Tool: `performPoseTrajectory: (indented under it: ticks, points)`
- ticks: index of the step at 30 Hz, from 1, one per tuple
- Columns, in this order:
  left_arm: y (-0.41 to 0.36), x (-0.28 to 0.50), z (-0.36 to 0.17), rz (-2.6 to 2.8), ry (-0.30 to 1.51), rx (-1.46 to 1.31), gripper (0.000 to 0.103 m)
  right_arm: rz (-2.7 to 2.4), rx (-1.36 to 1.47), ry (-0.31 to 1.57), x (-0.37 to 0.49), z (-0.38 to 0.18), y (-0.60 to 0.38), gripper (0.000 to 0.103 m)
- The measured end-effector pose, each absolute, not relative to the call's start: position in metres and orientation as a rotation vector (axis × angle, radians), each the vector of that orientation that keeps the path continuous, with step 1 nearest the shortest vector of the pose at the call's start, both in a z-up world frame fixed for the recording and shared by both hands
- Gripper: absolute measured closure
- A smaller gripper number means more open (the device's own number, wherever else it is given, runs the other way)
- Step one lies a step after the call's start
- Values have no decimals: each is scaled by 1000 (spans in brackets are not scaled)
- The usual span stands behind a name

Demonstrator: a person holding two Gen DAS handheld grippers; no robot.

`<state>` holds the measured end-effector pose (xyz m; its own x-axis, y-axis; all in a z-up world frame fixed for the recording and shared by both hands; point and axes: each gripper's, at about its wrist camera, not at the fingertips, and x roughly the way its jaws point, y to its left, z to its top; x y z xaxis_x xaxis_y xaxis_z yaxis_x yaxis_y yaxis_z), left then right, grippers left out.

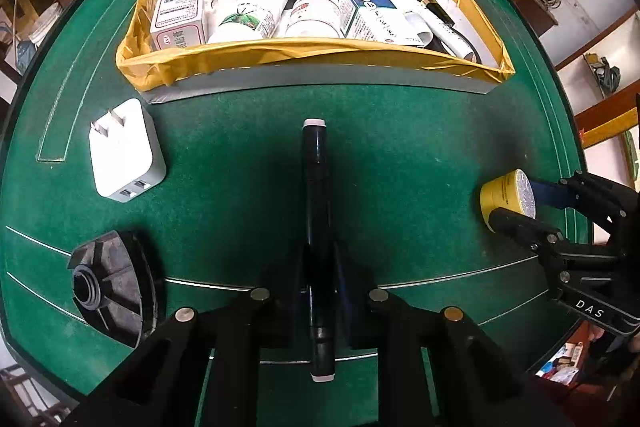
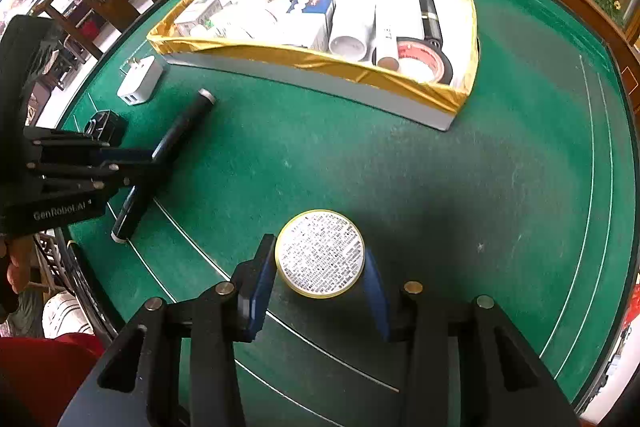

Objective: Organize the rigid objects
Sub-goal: 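Carry the black marker in the left tool and the tin in the right tool over the tray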

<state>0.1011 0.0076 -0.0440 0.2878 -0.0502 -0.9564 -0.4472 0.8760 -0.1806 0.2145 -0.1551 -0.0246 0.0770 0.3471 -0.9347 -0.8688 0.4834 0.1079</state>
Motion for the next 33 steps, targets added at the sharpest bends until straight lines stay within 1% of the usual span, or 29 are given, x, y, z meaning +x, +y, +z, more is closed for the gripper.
performPoseTrajectory:
  ticks: [15,33]
  points:
    - [-1,123,-14,203,1201,-455,88,985,-524,1124,221,-3,-159,63]
    - [3,124,-9,157,1208,-452,88,933,-450,1085,244,21,-165,63]
